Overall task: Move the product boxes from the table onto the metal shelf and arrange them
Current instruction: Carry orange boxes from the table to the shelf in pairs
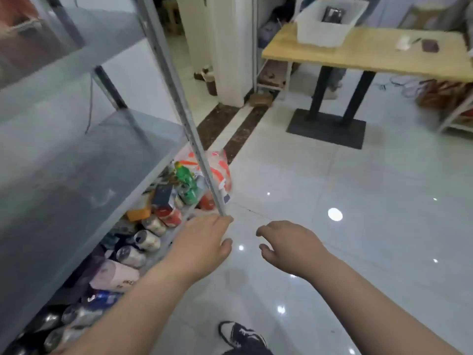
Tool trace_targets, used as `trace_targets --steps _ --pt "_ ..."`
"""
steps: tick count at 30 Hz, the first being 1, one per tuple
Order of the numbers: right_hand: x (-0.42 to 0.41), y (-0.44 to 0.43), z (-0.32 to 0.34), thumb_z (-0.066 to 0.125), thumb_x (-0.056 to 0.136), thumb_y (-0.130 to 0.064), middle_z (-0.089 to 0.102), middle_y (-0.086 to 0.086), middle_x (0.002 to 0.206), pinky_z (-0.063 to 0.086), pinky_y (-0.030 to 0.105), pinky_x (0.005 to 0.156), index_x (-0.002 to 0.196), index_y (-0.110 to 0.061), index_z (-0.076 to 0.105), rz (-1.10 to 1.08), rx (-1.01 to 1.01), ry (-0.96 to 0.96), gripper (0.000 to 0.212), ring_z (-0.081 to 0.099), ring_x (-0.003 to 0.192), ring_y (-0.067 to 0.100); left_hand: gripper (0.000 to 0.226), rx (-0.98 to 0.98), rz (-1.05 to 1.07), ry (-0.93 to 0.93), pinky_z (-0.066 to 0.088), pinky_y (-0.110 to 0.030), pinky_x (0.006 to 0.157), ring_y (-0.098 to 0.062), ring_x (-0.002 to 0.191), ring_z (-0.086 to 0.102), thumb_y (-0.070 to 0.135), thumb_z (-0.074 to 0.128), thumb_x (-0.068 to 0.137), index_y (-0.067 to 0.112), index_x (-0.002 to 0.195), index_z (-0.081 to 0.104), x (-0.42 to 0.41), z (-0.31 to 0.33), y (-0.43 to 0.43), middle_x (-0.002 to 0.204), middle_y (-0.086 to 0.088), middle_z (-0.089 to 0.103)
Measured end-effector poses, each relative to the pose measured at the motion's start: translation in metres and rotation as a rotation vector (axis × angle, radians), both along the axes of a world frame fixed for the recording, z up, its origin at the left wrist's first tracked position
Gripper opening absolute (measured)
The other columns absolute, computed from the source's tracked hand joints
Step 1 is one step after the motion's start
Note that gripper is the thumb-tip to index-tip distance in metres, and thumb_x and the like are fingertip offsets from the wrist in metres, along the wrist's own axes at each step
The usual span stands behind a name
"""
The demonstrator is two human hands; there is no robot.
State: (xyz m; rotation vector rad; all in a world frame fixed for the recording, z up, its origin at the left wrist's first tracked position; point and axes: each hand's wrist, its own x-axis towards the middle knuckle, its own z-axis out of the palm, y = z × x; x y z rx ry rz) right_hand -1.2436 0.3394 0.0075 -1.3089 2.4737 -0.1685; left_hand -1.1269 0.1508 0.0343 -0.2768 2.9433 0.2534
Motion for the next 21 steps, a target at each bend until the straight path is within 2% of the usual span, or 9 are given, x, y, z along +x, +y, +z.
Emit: trace_targets --steps 2,6,10,15,21 --pt "0.020 0.061 -0.020 0.041 0.101 -0.039 0.059 -0.005 0.127 0.048 0.034 0.084 0.139 -0.029 0.049 -0.089 0.030 -0.057 0.040 0.054 0.119 0.021 0.055 0.018 -0.100 -0.088 0.039 -0.038 0.103 -0.023 0.125 0.050 0.043 0.036 0.092 0.025 0.144 0.042 -0.002 -0.017 0.046 0.138 0.002 0.053" --pt "0.067 0.180 -0.049 0.042 0.102 -0.038 0.058 -0.003 0.130 0.045 0.033 0.088 0.141 -0.026 0.049 -0.297 0.081 -0.139 0.041 0.053 0.122 0.023 0.064 0.023 -0.361 -0.194 0.039 -0.036 0.104 -0.020 0.124 0.050 0.049 0.023 0.088 0.026 0.145 0.043 0.001 -0.047 0.140 0.136 0.004 0.054" --pt "0.119 0.274 -0.068 0.042 0.101 -0.038 0.060 0.000 0.128 0.048 0.038 0.091 0.138 -0.024 0.051 -0.514 0.108 -0.190 0.041 0.054 0.120 0.025 0.052 0.041 -0.606 -0.237 0.039 -0.034 0.103 -0.018 0.123 0.052 0.041 0.041 0.096 0.026 0.146 0.042 0.004 -0.062 0.224 0.134 0.005 0.055" --pt "0.184 0.354 -0.077 0.043 0.102 -0.038 0.057 -0.002 0.134 0.046 0.038 0.093 0.142 -0.026 0.049 -0.814 0.091 -0.251 0.042 0.051 0.125 0.023 0.051 0.071 -0.861 -0.268 0.039 -0.032 0.101 -0.017 0.125 0.049 0.040 0.041 0.098 0.026 0.147 0.039 -0.003 -0.073 0.317 0.138 0.005 0.053" --pt "0.246 0.409 -0.080 0.042 0.101 -0.040 0.057 0.001 0.131 0.048 0.039 0.089 0.141 -0.026 0.050 -1.188 0.101 -0.314 0.043 0.052 0.122 0.024 0.050 0.075 -1.215 -0.301 0.043 -0.032 0.097 -0.018 0.125 0.049 0.038 0.043 0.099 0.027 0.148 0.039 -0.014 -0.085 0.410 0.140 0.005 0.052"
